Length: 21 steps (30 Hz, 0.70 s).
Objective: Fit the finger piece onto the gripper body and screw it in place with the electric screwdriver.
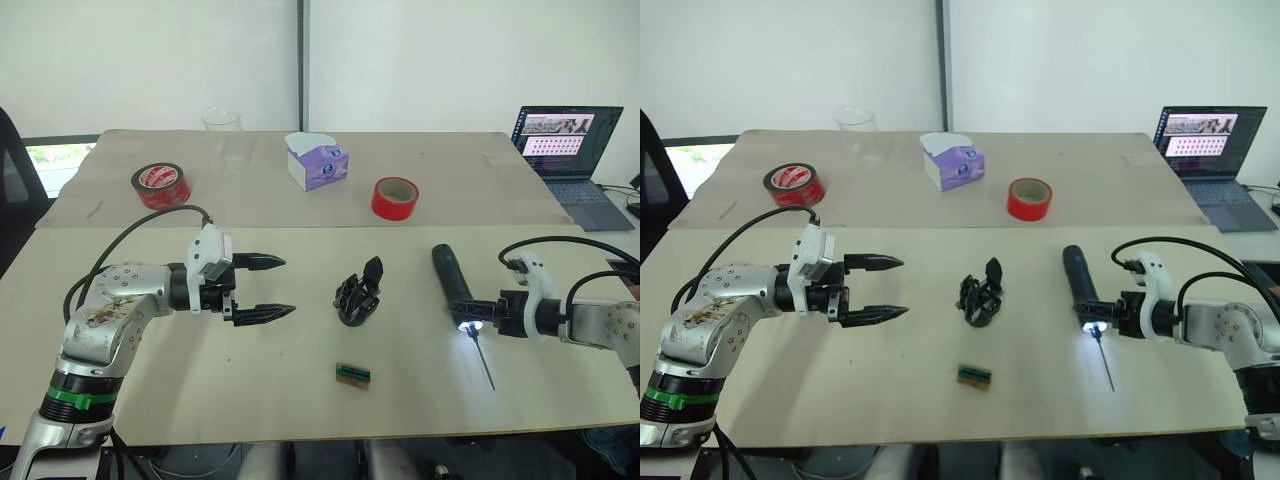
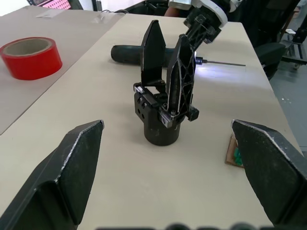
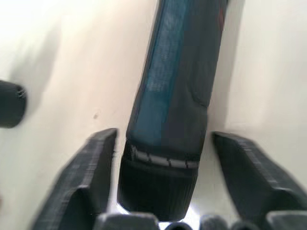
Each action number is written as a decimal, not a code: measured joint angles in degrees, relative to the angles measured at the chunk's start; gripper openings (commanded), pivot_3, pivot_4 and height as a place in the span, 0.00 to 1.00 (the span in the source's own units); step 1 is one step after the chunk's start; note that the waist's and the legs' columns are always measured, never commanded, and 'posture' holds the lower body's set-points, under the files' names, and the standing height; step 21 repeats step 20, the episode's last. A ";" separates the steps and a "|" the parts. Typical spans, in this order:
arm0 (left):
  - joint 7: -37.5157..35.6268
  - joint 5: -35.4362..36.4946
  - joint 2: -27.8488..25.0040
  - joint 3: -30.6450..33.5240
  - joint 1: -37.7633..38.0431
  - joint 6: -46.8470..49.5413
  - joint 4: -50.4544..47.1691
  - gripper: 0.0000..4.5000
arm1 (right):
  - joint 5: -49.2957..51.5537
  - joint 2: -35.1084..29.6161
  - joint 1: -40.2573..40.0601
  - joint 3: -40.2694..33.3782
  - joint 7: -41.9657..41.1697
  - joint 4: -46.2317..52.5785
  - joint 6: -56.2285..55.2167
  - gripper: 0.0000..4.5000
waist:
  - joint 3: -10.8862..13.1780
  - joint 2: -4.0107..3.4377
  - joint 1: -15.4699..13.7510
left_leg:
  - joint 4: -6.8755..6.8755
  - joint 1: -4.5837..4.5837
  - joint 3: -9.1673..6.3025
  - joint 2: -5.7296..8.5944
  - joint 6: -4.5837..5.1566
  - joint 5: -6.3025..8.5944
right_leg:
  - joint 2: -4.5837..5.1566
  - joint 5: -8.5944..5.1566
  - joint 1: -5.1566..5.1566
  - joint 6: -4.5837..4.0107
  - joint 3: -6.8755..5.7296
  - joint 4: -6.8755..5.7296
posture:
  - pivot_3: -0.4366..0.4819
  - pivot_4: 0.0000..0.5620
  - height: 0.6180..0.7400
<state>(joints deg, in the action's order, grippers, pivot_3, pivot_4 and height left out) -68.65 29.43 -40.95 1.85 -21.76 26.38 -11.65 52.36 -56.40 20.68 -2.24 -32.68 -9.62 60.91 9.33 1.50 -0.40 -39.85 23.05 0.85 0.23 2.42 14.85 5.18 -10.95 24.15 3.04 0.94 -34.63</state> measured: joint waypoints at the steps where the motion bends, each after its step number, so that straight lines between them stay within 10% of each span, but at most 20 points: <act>1: -0.02 -0.12 -0.10 -0.04 0.08 -0.10 0.28 1.00 | -1.24 -0.25 -1.84 -0.95 -1.10 1.97 -1.48 1.00 | 0.00 0.00 -0.33 | 0.00 0.03 -0.01 0.02 0.00 0.00 | 0.02 0.01 0.01 0.02 -0.01 0.04 | 0.48 0.27 1.00; 12: -11.85 2.22 -13.98 -0.37 4.29 4.12 3.82 1.00 | -13.07 -12.64 -19.62 -24.53 -20.73 14.60 -20.51 1.00 | 0.10 -0.22 0.26 | 0.13 0.02 0.12 -0.10 -0.01 0.01 | -0.10 -0.14 0.30 -0.12 0.03 -0.20 | 0.48 0.27 1.00; 17: -15.76 3.29 -18.10 2.03 2.41 5.24 8.00 1.00 | -17.42 -19.67 -29.11 -32.40 -45.19 8.59 -27.43 1.00 | 0.12 -0.24 -0.24 | 0.09 -0.11 0.14 -0.13 -0.01 0.01 | -0.07 -0.46 0.18 0.13 -0.03 -0.23 | 0.48 0.27 1.00; 21: -17.55 4.64 -20.00 3.51 0.63 6.73 9.47 1.00 | -20.76 -20.73 -27.66 -32.72 -48.53 1.51 -31.66 1.00 | 0.12 -0.23 -0.14 | 0.07 -0.15 0.29 -0.12 -0.02 0.01 | 0.04 -0.59 0.19 -0.07 0.01 -0.22 | 0.48 0.27 1.00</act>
